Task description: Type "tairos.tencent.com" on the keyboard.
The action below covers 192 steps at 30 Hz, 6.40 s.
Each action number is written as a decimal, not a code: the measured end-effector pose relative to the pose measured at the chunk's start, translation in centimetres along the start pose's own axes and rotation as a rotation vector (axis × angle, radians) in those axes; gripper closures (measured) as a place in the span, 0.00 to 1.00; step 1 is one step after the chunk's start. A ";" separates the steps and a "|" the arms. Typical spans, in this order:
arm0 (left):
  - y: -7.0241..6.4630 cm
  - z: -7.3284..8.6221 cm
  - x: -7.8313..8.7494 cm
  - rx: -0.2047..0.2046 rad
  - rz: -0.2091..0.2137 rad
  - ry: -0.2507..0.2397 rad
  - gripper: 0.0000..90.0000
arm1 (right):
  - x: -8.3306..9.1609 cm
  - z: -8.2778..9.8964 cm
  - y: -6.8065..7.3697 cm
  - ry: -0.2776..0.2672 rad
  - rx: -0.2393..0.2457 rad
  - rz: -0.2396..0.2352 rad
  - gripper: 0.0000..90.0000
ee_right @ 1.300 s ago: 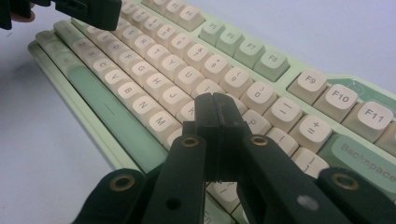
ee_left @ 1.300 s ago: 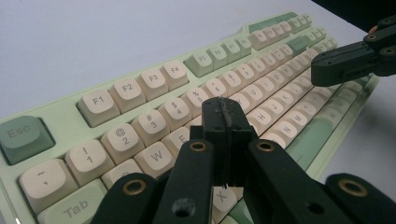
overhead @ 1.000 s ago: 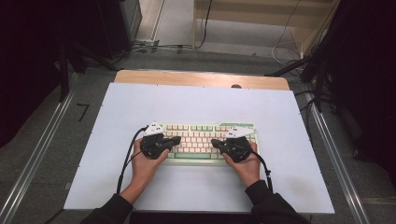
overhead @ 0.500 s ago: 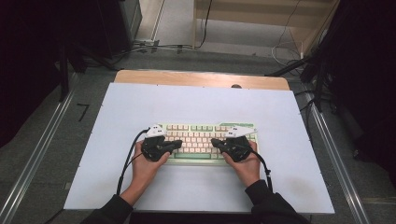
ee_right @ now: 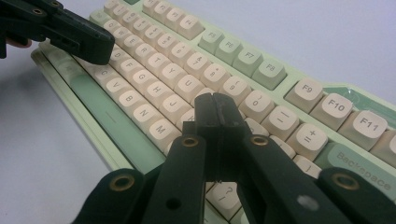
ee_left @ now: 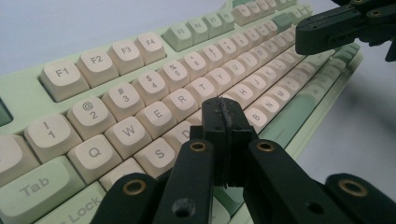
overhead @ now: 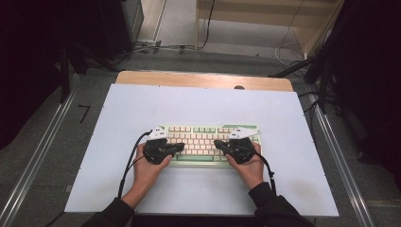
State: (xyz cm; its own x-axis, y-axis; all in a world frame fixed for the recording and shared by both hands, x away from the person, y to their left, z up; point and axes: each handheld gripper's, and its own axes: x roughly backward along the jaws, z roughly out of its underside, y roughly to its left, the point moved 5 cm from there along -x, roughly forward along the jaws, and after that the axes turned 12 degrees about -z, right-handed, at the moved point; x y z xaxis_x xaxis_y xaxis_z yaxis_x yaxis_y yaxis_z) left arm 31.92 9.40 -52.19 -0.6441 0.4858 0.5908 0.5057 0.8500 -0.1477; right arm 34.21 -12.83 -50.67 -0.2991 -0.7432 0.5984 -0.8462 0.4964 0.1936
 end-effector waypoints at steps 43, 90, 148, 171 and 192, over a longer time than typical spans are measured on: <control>0.5 -0.5 0.7 0.030 -0.007 -0.081 1.00 | -0.5 -0.4 -0.1 -0.002 0.009 0.005 0.97; 0.7 -0.5 0.7 0.037 -0.020 -0.081 1.00 | -2.4 -0.8 -1.4 0.022 -0.017 0.026 0.97; 0.9 -0.5 0.8 0.040 -0.020 -0.085 1.00 | -1.7 -1.1 0.1 0.013 0.012 -0.009 0.97; 0.9 -0.5 0.8 0.040 -0.022 -0.086 1.00 | -2.3 -0.3 1.4 0.051 0.028 -0.043 0.97; 0.9 -0.5 0.7 0.043 -0.023 -0.084 1.00 | -2.6 0.0 1.8 0.061 0.032 -0.057 0.97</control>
State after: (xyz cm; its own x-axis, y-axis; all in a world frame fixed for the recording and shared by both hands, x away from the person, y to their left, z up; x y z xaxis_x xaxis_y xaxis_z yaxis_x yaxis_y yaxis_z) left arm 32.18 10.41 -51.51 -0.7019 0.4800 0.5263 0.4665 0.8681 -0.1697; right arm 33.48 -9.98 -51.89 -0.2231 -0.7408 0.6336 -0.8752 0.4385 0.2045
